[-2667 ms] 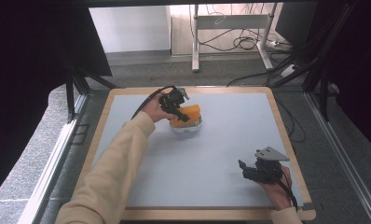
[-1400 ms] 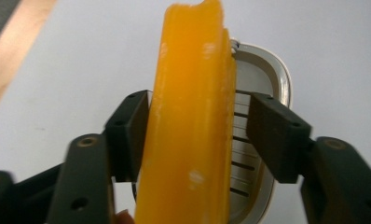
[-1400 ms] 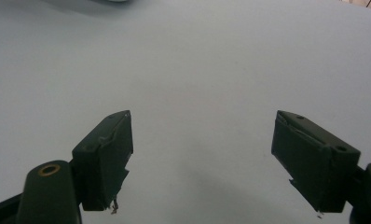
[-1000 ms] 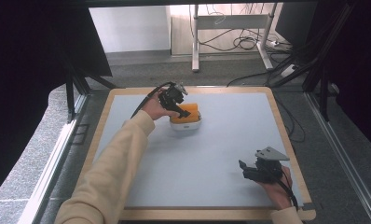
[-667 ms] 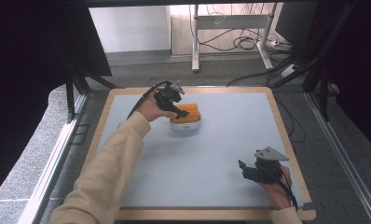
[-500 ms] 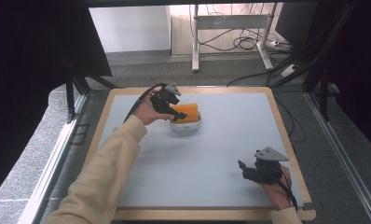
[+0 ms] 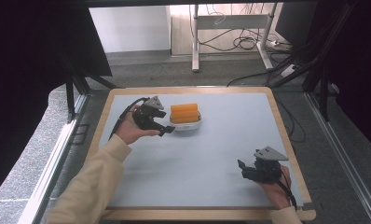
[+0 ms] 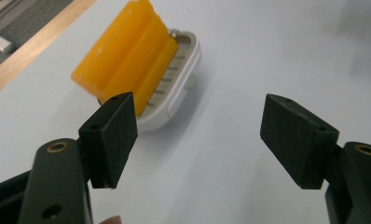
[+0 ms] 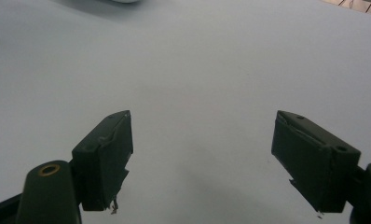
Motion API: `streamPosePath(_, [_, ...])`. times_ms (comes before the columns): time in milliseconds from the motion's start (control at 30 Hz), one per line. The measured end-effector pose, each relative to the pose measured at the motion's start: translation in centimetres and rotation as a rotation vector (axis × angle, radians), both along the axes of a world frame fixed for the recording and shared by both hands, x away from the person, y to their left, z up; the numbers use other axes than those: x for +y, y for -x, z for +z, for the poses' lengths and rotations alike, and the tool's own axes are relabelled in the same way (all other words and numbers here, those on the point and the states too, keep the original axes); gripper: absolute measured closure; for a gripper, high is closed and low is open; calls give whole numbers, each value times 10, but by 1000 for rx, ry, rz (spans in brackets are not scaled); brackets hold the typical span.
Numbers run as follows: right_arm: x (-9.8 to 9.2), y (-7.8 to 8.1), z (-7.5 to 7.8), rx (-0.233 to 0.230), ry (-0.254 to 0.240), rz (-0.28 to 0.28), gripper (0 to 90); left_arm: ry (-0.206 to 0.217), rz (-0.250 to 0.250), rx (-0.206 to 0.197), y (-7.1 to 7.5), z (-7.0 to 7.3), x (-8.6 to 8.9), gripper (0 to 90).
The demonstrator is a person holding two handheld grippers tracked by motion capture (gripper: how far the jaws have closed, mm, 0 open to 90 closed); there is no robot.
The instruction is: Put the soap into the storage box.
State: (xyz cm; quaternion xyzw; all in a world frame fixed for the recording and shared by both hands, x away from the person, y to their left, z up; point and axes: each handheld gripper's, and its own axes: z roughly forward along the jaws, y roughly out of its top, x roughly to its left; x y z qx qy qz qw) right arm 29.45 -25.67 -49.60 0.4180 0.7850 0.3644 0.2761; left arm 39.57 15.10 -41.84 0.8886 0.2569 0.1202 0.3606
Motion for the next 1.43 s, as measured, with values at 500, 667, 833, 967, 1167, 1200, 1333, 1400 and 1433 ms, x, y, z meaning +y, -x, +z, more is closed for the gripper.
streamPosePath(500, [0,1,0,4,-4,0,205,52,74,1,80,-34,35,258])
streamPosePath(667, [2,0,-1,6,2,1,205,58,97,23,98,-54,40,257])
streamPosePath(833, [3,1,-2,9,9,4,205,70,105,40,102,-68,41,255])
streamPosePath(967, [3,0,-3,11,8,0,205,99,123,55,100,-69,46,254])
streamPosePath(1167, [2,0,-2,11,9,1,205,113,148,41,102,-66,53,254])
streamPosePath(1200, [2,0,-2,11,11,4,205,115,149,42,102,-65,54,254])
streamPosePath(1333, [2,1,-1,7,10,7,205,120,150,41,102,-65,54,253])
streamPosePath(1400, [2,1,-1,5,10,7,205,115,148,39,102,-66,54,252])
streamPosePath(1433, [2,0,-1,6,9,8,205,115,147,39,102,-66,53,251])
